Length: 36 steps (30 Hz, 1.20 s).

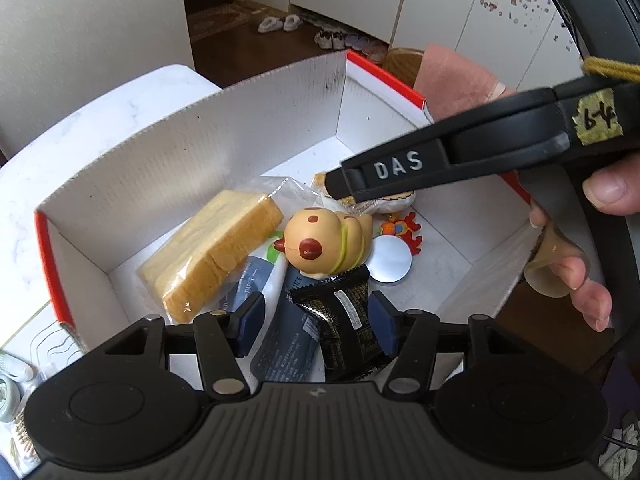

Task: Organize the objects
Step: 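Lower both items into the shoebox and open both tools, then move both tools back toward the cotton swabs and toothpaste on the table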

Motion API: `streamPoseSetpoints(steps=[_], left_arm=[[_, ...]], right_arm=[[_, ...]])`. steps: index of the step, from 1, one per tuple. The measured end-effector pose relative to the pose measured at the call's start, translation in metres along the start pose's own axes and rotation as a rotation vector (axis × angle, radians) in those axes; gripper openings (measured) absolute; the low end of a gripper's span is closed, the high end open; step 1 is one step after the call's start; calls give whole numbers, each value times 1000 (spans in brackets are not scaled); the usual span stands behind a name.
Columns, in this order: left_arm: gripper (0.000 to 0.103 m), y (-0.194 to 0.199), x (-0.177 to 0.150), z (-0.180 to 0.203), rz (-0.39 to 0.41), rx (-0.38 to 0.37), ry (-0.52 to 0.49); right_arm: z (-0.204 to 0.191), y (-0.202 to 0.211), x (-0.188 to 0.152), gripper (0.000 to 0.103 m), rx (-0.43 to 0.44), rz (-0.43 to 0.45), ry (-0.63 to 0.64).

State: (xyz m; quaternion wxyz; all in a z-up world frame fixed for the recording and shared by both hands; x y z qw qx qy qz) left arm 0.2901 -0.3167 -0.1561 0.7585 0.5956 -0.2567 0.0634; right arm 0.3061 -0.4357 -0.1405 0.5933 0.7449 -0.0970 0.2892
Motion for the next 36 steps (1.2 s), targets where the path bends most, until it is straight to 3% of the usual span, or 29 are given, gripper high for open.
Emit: streamPoseSetpoints(steps=[23, 26, 32, 36], left_arm=[[56, 94, -14, -31, 205, -66, 69], [66, 108, -20, -40, 235, -75, 76], [67, 134, -34, -66, 272, -82, 83], [74, 151, -43, -92, 293, -75, 92]], right_arm=[[-52, 74, -23, 45, 28, 82, 49], [-61, 82, -26, 53, 21, 97, 40], [-84, 94, -30, 62, 13, 122, 21], [-105, 98, -34, 65, 5, 135, 22]])
Point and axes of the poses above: each gripper's, at about its wrist camera, not at the fingertips, and y roughly against the way its jaws point, z to its right, x to its top, the point moved 7 cm from there along -y, roughly the way its jaws point, and after that the axes turned 10 degrees about y, right-handed, at the moved point
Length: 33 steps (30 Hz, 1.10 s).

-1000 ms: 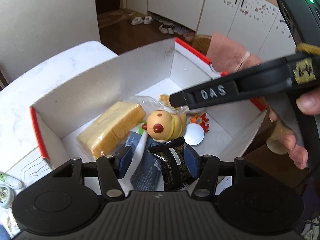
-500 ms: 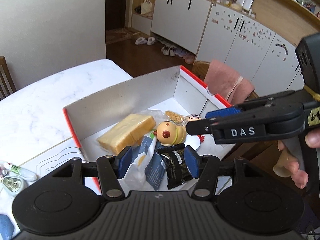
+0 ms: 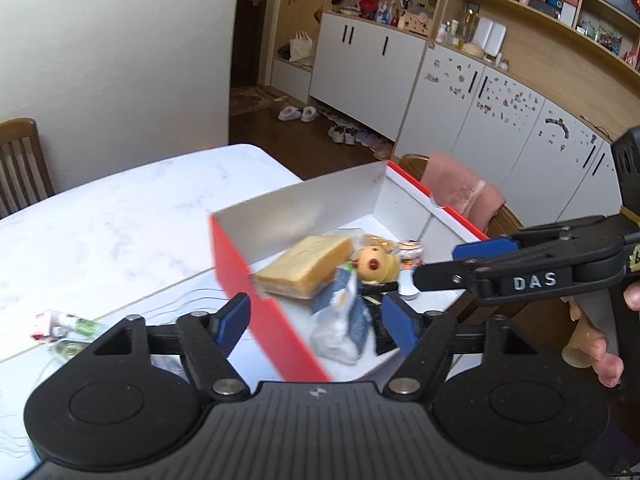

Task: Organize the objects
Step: 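Move both tools back toward the cotton swabs and toothpaste on the table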

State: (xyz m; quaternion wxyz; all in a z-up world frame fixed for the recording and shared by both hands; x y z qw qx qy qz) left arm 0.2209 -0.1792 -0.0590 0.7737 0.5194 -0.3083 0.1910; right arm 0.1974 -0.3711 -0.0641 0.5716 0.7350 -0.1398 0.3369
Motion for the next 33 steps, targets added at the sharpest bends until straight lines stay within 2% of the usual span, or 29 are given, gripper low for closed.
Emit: streamPoseSetpoints(steps=[3, 9, 12, 23, 28, 33], left_arm=[[76, 14, -1, -21, 16, 10, 8], [83, 36, -3, -63, 36, 37, 30], [83, 43, -6, -84, 38, 50, 36], [87, 54, -20, -161, 29, 107, 90], [103, 52, -24, -200, 32, 146, 129], [103, 44, -27, -237, 34, 189, 166]], right_arm=[[-16, 2, -2, 73, 2, 3, -12], [-57, 2, -1, 77, 17, 12, 20], [-83, -1, -2, 79, 22, 13, 59], [-166, -24, 0, 81, 78, -21, 157], [-195, -39, -1, 82, 93, -47, 187], [-212, -58, -1, 82, 100, -75, 194]])
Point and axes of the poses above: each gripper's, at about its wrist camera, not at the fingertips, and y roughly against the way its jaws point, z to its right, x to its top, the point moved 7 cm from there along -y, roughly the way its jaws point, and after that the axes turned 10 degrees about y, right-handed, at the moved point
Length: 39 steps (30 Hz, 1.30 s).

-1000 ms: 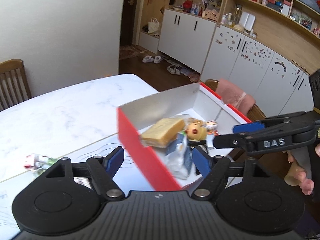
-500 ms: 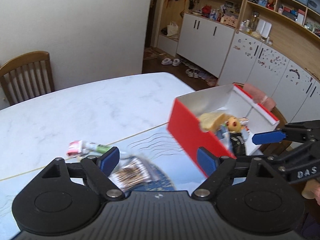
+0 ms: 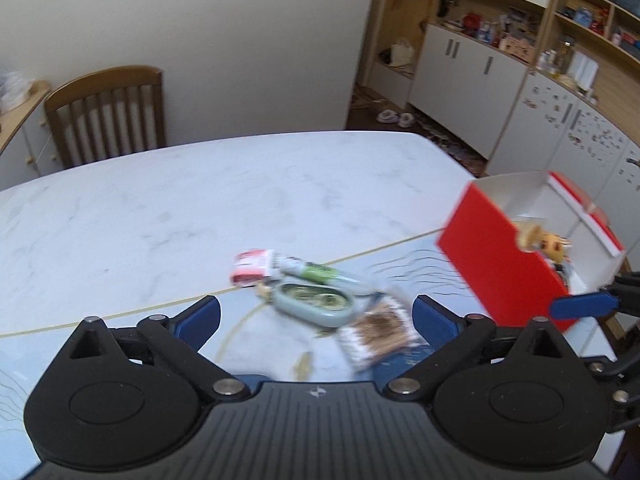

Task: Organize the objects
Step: 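Move both tools back toward the cotton swabs and toothpaste on the table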

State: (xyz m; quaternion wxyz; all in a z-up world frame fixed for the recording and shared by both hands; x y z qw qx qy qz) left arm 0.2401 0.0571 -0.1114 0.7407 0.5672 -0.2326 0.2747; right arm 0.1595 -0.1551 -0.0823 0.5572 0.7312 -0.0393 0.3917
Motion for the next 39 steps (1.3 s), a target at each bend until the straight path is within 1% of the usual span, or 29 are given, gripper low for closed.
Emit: streamPoseSetpoints(steps=[3, 7, 11, 15, 21, 24, 29, 39], left_arm=[[103, -12, 2, -19, 3, 22, 11], [103, -32, 4, -35, 5, 52, -14], [103, -54, 7, -41, -17, 60, -45], [103, -76, 11, -48, -43, 55, -40], [103, -108, 17, -57, -69, 90, -85], [103, -123, 17, -60, -86, 103, -87], [103, -137, 21, -62, -97, 105, -78], [103, -154, 22, -58, -104, 112, -103]], right_arm=[[-5, -13, 2, 82, -2, -17, 4], [-8, -28, 5, 82, -1, -34, -1], [-8, -44, 8, 82, 1, -57, -11], [-9, -58, 12, 82, 0, -73, -5], [-9, -78, 15, 82, -3, -102, 0], [-8, -89, 16, 82, -2, -116, -4], [-9, -105, 18, 82, -2, -133, 16], [-5, -135, 22, 82, -17, -163, 24]])
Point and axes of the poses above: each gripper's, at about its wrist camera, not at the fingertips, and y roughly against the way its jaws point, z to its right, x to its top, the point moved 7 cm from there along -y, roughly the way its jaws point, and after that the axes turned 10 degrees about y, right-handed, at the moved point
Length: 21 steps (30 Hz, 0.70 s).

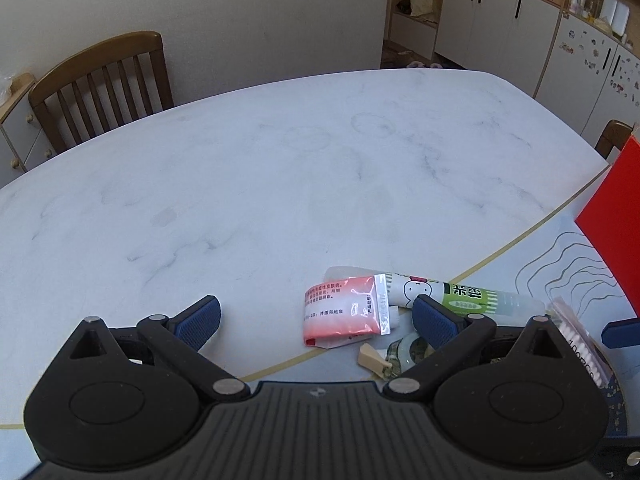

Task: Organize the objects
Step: 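Move both tools back toward the cotton swabs and toothpaste on the table, then grasp the pink toothpaste tube with the left tool while the right tool grasps the cotton swab bag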

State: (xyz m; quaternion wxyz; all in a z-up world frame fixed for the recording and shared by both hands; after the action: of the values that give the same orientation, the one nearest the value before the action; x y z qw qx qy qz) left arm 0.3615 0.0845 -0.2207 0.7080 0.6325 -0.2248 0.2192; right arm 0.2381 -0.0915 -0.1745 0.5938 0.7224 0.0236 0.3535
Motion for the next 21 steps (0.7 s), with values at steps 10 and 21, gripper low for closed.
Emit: streamPoseSetpoints(steps=[10, 21], left_arm=[[102, -4, -3, -2, 18, 13, -23], [67, 4, -6, 7, 63, -30, -46]], right_arm=[[5, -19, -1, 84, -15, -5, -2], [-3, -29, -6, 88, -33, -17, 30]])
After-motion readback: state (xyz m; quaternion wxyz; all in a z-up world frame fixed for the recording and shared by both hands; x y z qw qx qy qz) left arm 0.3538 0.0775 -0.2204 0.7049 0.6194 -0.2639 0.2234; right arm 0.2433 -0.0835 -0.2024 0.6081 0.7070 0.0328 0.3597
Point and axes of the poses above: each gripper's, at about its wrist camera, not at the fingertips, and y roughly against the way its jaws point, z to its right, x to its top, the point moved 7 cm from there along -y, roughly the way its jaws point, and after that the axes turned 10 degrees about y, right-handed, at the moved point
